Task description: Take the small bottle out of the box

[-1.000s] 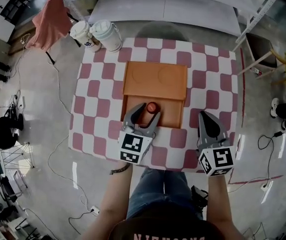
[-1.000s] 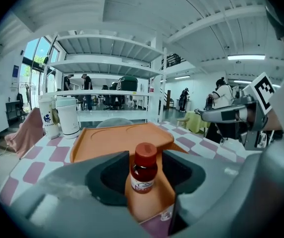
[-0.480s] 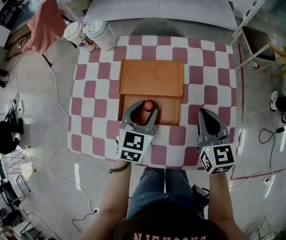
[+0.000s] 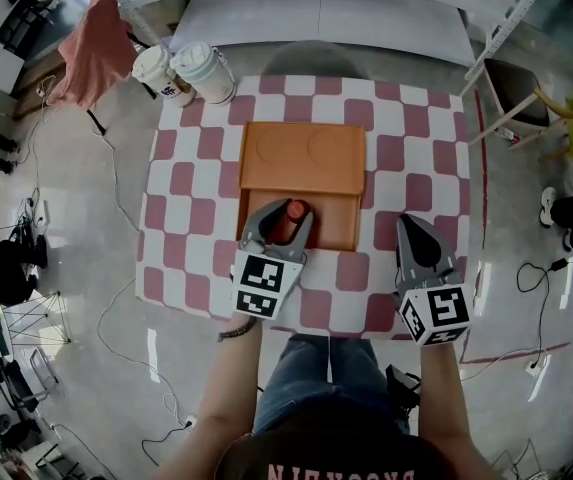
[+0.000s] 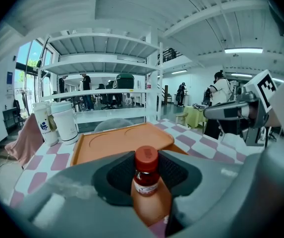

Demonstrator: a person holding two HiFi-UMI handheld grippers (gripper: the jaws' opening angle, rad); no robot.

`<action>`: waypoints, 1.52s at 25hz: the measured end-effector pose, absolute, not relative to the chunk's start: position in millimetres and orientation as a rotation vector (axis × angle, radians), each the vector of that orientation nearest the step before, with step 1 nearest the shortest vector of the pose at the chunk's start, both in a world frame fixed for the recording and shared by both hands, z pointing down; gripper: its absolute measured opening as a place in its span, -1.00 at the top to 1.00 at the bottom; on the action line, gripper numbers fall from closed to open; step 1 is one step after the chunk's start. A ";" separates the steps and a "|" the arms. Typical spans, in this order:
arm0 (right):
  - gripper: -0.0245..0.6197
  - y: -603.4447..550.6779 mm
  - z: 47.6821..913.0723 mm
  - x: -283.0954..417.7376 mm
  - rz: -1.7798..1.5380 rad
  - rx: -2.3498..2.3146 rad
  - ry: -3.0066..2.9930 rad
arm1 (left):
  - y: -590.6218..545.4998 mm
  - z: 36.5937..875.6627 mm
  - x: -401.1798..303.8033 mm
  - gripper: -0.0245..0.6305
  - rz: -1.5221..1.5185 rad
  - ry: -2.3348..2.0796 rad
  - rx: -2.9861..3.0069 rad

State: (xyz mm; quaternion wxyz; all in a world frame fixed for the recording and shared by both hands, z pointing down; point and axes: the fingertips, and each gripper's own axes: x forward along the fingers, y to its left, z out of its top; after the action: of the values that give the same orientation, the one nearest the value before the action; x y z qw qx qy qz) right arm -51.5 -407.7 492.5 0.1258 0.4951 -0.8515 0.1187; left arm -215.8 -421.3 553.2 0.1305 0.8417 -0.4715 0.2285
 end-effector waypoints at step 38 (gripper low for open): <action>0.92 -387.7 354.8 -78.9 0.021 1.705 -2.567 | -420.0 392.8 -290.4 0.48 0.389 -1.565 2.610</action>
State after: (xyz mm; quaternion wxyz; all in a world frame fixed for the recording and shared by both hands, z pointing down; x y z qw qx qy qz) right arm -78.9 -387.7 354.8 0.0298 0.5531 -0.8326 0.0069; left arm -290.4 -420.0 392.8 0.0368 0.8502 -0.5097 0.1268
